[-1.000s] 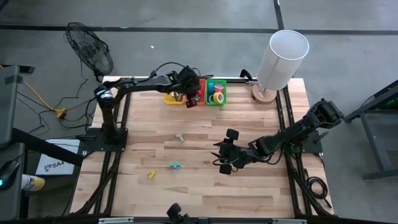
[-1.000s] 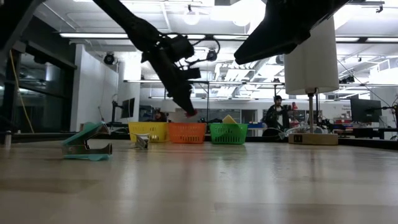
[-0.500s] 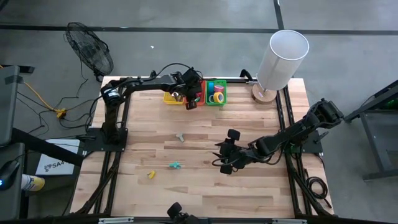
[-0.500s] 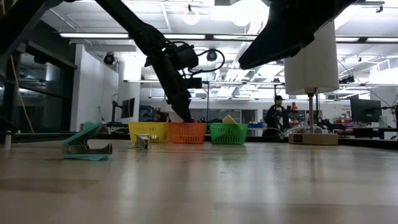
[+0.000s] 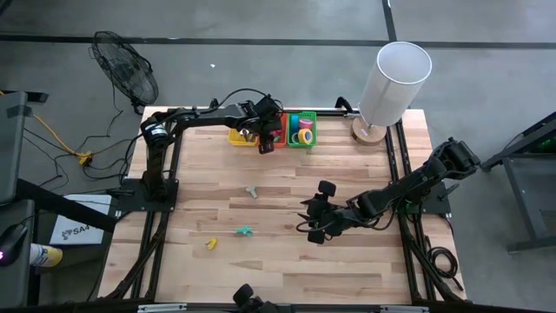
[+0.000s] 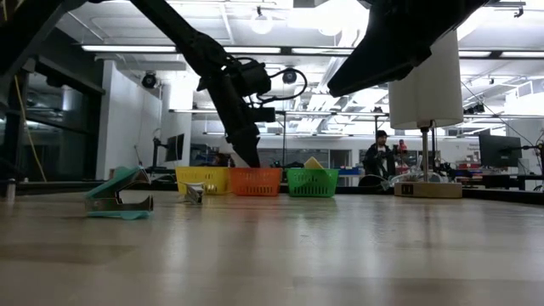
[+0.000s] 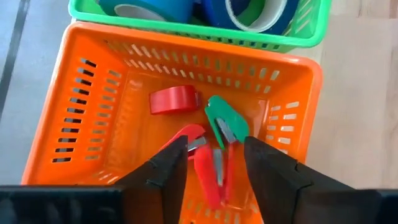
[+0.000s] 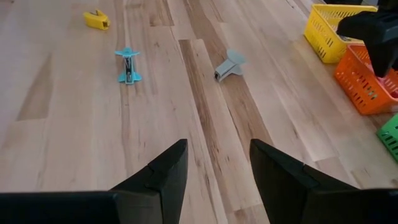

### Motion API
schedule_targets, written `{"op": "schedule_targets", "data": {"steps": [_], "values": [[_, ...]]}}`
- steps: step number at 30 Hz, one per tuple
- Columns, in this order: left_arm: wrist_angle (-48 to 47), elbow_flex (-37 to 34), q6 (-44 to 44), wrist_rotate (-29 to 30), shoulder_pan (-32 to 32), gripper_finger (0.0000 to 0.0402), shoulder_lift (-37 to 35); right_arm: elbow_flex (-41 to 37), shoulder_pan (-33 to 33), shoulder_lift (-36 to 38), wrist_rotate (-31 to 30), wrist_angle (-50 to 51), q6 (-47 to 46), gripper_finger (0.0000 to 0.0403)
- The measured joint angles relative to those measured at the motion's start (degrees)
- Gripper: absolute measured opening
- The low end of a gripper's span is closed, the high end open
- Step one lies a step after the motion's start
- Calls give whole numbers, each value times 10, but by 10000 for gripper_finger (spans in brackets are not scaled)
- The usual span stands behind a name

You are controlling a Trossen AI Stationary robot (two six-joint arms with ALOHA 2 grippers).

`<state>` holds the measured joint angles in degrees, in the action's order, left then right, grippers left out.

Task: Pick and place Stapler, Stapler remover, tape
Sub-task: Put the red stapler into the orange basket, then put the yellow stapler into the orange basket

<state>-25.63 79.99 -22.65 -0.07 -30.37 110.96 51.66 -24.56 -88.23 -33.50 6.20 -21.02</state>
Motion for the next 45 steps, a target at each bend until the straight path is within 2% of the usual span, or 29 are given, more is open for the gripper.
{"op": "schedule_targets", "data": {"steps": [6, 12, 16, 21, 26, 31, 37, 45], "values": [[-9, 0, -9, 6, 0, 197, -4, 0, 0, 0, 9, 0, 0, 165], [-52, -1, -24, -11, 1, 206, -50, 0, -2, 0, 9, 0, 0, 165], [-114, 0, -32, -15, 20, 206, -87, 0, -10, 0, 9, 0, 0, 165], [-229, 0, -37, 19, 61, 206, -113, 0, -17, 0, 8, 2, 0, 165], [-344, -1, 8, 85, 126, 206, -122, 0, -25, 0, 7, 4, -6, 165], [-416, -2, 70, 133, 202, 206, -125, 0, -32, 0, 7, 4, -6, 165], [-448, -25, 146, 169, 292, 206, -142, 0, -37, 0, 9, 5, -5, 165], [-455, -82, 299, 178, 391, 206, -195, 0, -37, 0, 19, 2, -6, 165]]}}
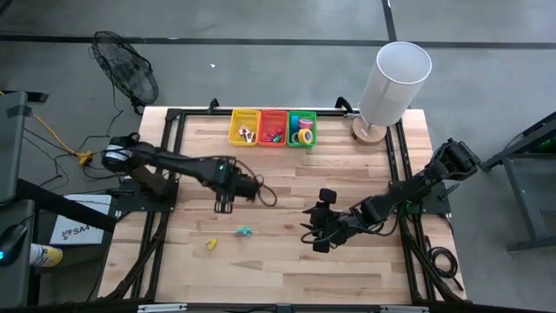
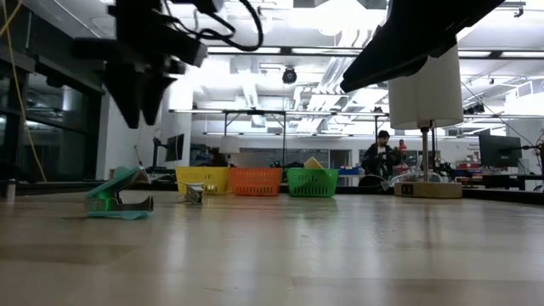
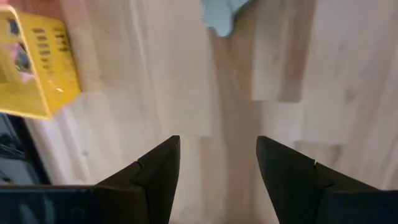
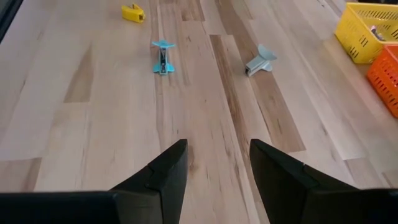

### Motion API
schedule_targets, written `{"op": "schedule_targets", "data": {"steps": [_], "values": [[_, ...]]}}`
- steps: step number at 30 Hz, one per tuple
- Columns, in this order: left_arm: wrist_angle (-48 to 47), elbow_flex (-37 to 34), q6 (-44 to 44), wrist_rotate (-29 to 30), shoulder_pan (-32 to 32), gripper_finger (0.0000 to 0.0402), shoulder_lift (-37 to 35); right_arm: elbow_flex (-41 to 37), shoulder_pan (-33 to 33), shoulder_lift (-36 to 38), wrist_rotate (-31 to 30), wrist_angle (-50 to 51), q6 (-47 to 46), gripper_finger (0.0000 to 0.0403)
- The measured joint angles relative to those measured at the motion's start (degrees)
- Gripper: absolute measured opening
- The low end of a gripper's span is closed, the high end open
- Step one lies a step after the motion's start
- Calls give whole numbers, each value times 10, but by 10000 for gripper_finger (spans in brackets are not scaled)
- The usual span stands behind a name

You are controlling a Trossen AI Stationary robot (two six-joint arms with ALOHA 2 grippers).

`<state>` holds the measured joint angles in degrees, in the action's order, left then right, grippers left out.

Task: Pick and place Stapler, Stapler remover, tape
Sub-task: Put the yellow stapler into the orange basket

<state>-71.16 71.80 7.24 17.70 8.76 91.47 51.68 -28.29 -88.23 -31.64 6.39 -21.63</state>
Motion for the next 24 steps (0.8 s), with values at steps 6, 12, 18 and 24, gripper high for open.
{"op": "schedule_targets", "data": {"steps": [6, 12, 18, 24], "values": [[-5, -35, 135, -33, 74, 206, -17, 0, 0, 0, 1, -2, -4, 165], [-8, -59, 239, -56, 157, 206, -18, 0, 0, 0, 1, -2, -5, 165], [-8, -68, 345, -56, 240, 206, -18, 0, 0, 0, 4, -2, -18, 165], [-8, -68, 444, -53, 309, 206, -18, 0, 0, 0, 5, -2, -30, 165]]}}
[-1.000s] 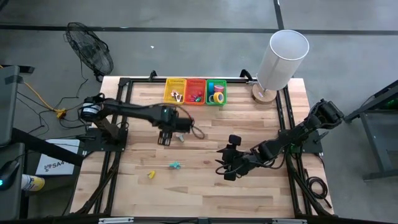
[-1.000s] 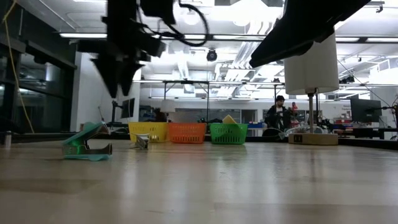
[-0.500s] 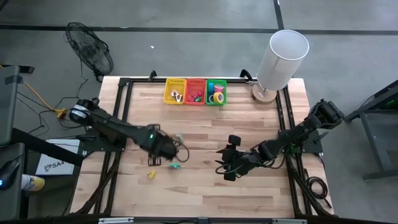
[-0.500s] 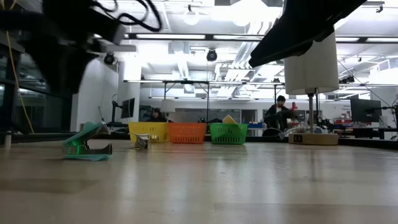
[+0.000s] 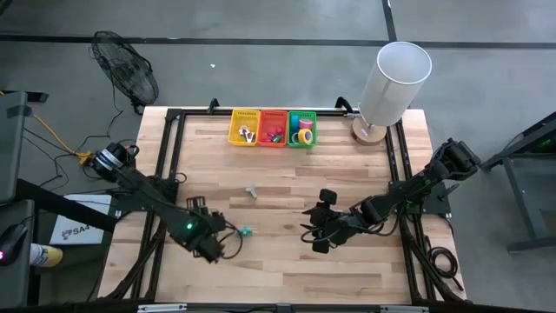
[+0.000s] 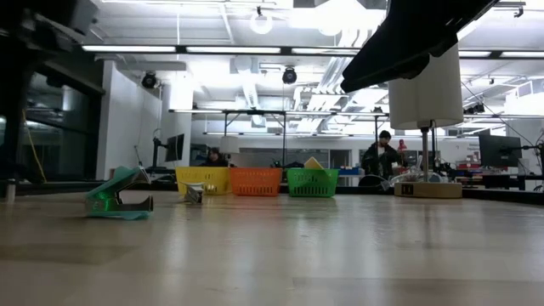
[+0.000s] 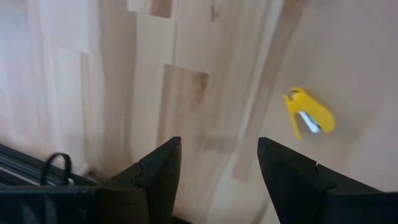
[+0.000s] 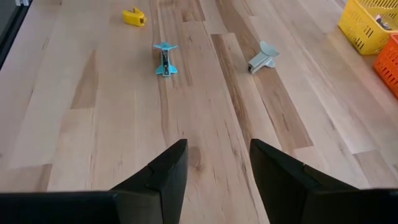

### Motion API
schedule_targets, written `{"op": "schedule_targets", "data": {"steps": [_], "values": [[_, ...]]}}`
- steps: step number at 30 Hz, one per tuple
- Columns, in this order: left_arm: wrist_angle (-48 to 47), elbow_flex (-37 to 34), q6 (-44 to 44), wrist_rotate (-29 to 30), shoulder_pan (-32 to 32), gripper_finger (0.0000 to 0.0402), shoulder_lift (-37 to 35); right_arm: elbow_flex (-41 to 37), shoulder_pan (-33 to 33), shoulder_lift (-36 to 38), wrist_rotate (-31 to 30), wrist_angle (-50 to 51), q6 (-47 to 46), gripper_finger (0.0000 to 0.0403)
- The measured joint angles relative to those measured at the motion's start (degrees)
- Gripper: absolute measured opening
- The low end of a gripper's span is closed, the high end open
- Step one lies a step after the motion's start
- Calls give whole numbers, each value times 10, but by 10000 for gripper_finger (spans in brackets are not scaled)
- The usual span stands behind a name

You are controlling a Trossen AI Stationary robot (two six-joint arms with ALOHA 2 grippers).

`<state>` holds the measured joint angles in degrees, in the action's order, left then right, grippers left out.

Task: Pick and place Stapler, Stapler remover, tape
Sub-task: Put the yellow stapler into the orange basket

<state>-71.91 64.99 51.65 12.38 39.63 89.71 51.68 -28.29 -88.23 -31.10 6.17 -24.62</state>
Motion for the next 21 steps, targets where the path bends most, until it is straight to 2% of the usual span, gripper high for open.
{"op": "schedule_targets", "data": {"steps": [8, 14, 21], "values": [[38, 0, 85, 4, 48, 206, 0, 0, 0, 0, 0, 0, -4, 165], [89, 0, 100, 9, 46, 206, 0, 0, 2, 0, 1, 0, 12, 165], [92, 0, 106, 17, 47, 215, 5, 0, 2, 0, 0, 0, 40, 165]]}}
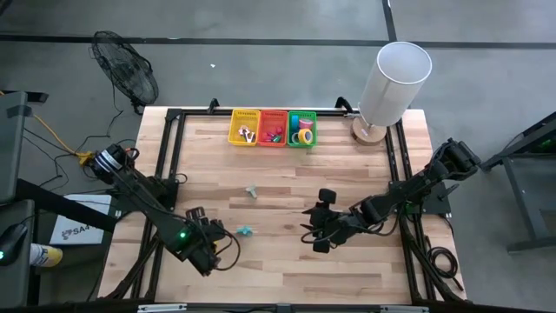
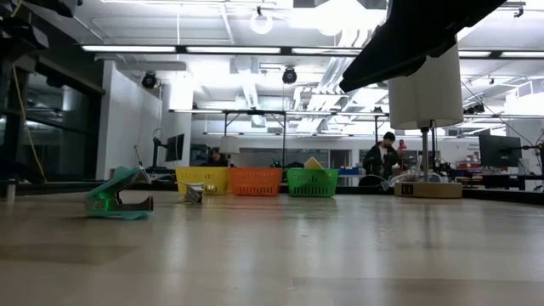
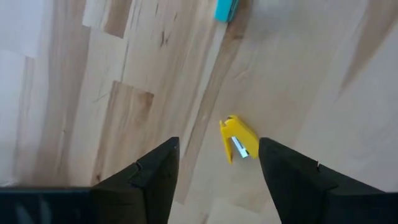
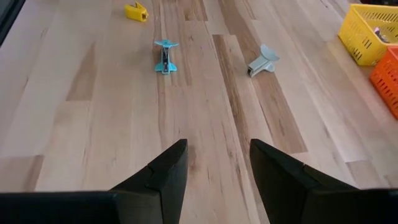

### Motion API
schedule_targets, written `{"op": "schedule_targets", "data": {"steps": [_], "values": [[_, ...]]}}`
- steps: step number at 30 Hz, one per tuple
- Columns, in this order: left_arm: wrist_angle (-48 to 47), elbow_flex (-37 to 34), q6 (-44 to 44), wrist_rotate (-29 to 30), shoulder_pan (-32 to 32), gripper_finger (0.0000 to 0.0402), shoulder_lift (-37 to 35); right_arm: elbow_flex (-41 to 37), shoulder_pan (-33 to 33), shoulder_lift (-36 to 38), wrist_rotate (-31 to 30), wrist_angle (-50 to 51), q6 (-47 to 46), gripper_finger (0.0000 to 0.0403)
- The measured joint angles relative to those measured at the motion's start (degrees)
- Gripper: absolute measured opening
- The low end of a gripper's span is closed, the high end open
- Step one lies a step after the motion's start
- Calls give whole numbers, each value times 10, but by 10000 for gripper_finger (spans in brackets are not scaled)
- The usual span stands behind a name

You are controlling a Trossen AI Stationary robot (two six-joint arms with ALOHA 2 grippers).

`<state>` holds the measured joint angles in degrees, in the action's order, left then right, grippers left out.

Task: Pick and place Stapler, Stapler remover, tape
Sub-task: Put the yellow stapler into the orange basket

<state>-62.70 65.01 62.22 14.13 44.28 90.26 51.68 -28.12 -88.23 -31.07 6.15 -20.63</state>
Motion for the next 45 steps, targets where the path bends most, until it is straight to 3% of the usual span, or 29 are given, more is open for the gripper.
{"op": "schedule_targets", "data": {"steps": [12, 27, 45], "values": [[15, -10, 60, -14, 0, 250, 4, 0, 0, 0, 0, -8, 14, 165], [163, -107, 108, -91, -1, 250, 4, 0, 0, 0, 0, -9, 1, 165], [210, -143, 128, -71, -1, 250, 4, 0, 0, 0, 0, -9, -1, 165]]}}
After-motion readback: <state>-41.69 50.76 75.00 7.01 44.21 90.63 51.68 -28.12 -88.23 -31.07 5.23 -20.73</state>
